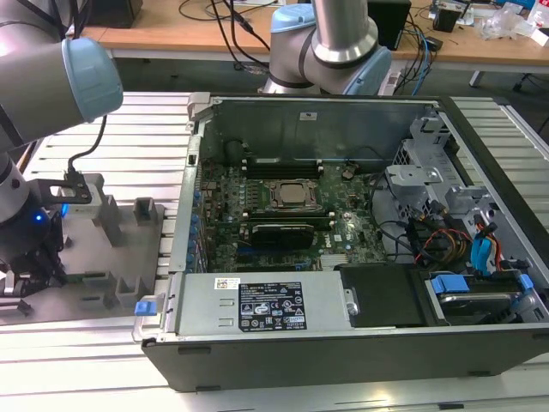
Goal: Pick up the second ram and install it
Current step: 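Pick up the second ram and move it above second insertion slot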
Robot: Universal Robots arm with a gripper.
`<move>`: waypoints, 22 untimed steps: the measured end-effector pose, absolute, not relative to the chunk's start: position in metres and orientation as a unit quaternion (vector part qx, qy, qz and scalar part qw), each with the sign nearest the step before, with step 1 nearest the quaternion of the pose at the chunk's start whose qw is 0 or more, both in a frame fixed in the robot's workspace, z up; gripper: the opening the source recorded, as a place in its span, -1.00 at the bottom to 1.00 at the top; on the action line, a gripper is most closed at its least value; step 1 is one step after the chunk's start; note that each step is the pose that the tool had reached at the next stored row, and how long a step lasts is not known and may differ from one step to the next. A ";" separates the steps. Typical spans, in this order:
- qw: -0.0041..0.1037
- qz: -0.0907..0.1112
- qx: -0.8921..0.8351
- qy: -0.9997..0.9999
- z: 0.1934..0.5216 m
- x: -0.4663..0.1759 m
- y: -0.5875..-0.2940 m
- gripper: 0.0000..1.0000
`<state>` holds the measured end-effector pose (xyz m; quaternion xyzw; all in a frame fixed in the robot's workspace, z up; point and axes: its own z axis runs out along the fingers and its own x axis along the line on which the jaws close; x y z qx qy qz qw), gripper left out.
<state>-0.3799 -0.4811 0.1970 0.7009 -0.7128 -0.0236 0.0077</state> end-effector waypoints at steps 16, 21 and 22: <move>0.008 -0.024 0.701 -0.713 0.202 -0.380 -0.481 -0.73; 0.007 -0.024 0.701 -0.713 0.205 -0.380 -0.481 -0.73; 0.007 -0.024 0.701 -0.713 0.206 -0.380 -0.481 -0.73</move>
